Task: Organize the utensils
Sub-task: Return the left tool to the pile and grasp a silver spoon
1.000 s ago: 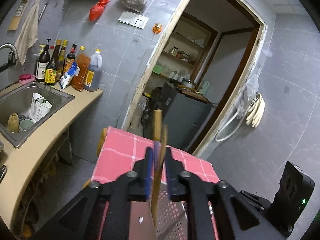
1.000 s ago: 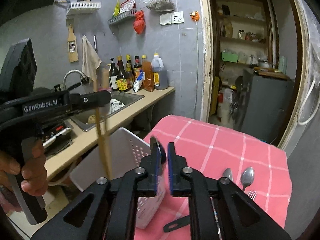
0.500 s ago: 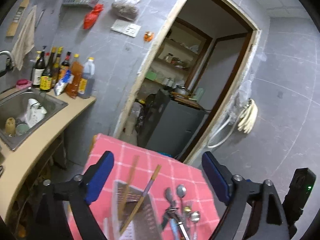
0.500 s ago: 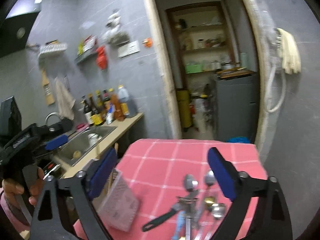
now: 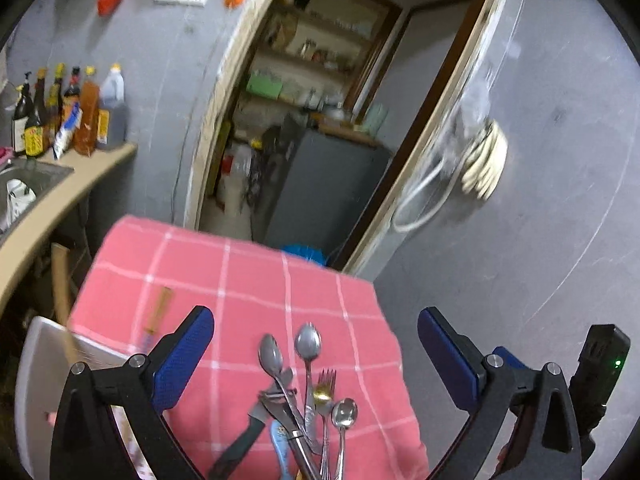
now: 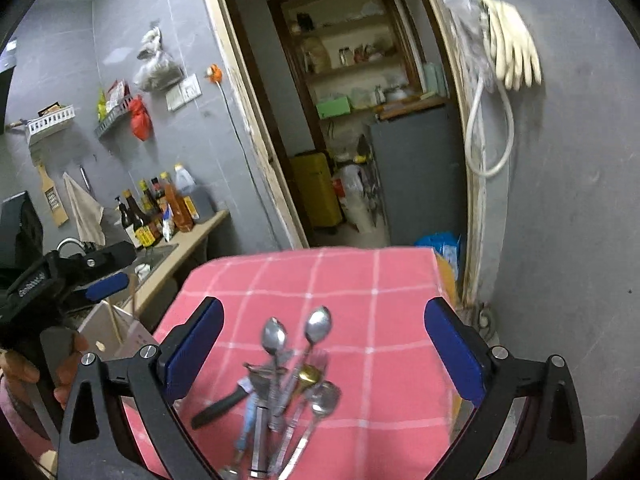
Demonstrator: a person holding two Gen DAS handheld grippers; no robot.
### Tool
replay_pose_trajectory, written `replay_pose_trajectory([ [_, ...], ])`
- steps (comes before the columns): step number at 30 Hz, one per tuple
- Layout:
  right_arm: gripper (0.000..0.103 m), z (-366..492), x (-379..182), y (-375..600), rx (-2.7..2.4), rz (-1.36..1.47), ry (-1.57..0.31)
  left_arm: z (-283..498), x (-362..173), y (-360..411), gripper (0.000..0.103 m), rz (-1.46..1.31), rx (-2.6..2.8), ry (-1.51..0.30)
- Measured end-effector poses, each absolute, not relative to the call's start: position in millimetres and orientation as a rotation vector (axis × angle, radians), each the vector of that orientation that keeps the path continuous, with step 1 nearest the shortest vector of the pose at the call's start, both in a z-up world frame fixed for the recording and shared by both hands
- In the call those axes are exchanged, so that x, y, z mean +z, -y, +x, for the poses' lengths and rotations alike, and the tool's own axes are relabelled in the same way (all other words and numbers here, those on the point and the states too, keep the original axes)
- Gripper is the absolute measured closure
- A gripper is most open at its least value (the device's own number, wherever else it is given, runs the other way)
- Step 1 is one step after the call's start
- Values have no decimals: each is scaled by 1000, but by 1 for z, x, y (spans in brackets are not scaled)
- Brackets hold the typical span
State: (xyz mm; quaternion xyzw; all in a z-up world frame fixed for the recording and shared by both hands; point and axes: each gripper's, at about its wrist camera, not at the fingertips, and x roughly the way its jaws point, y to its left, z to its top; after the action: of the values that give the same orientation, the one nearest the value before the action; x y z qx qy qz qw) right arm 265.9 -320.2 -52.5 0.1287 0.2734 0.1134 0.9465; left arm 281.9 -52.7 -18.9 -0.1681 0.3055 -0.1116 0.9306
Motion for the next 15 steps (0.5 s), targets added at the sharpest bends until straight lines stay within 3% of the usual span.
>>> replay_pose_trajectory([
  [13,5,365,-158,344,458,328,-750,352,-98,84,1,-319,-148,-838],
  [15,6,380,-171,333,512,322,-772,360,-111,82,6,-329,-136,-865],
])
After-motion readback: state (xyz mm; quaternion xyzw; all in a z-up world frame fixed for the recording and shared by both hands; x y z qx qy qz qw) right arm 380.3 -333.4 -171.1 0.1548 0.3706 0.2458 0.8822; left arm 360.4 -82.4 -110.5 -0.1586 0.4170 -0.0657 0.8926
